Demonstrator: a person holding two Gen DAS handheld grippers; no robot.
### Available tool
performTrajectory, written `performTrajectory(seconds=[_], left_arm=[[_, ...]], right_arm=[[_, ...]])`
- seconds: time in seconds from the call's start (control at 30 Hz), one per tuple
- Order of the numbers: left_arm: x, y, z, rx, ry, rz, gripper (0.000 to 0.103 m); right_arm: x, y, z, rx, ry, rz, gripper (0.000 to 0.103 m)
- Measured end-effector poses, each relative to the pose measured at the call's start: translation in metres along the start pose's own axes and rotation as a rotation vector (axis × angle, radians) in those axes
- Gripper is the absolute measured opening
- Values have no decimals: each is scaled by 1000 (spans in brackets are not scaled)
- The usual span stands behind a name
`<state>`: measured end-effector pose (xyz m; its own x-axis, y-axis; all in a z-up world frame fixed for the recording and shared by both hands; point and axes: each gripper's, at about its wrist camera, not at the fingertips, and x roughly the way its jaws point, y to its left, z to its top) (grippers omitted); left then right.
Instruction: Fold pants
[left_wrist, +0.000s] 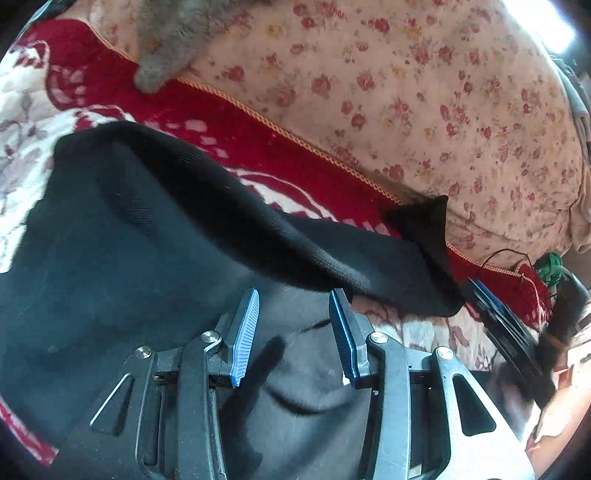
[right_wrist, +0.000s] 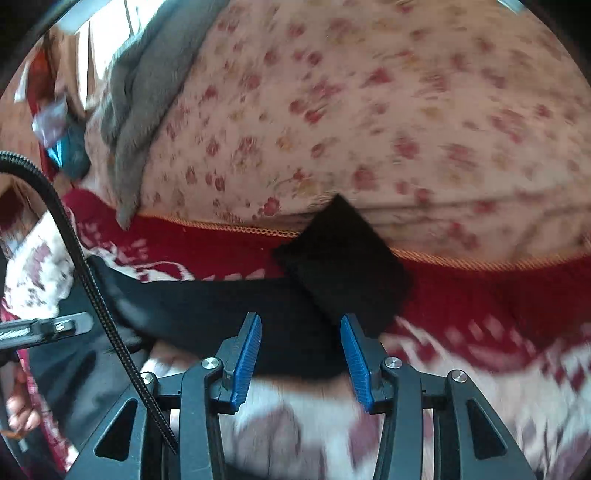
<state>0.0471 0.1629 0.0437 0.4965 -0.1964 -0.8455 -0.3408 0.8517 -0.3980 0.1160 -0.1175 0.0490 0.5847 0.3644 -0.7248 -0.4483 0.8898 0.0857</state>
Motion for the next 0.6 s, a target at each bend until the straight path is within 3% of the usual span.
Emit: performTrajectory(seconds=[0.2, 0.33, 0.47, 0.53, 0.6], left_arm=[[25, 5, 17, -63, 42, -46, 39], [36, 7, 21, -84, 47, -67, 39], [42, 10, 28, -127, 33, -102, 49], [43, 11, 31, -155, 31, -114, 49], [45, 11, 34, -175, 33, -125, 49]], right_arm=[[74, 8, 26, -97, 129, -97, 43], [88, 7, 34, -132, 140, -124, 43], [93, 7, 39, -159, 138, -138, 43], [95, 6, 40, -167, 136, -138, 42], [98, 7, 42, -168, 124, -121, 30]])
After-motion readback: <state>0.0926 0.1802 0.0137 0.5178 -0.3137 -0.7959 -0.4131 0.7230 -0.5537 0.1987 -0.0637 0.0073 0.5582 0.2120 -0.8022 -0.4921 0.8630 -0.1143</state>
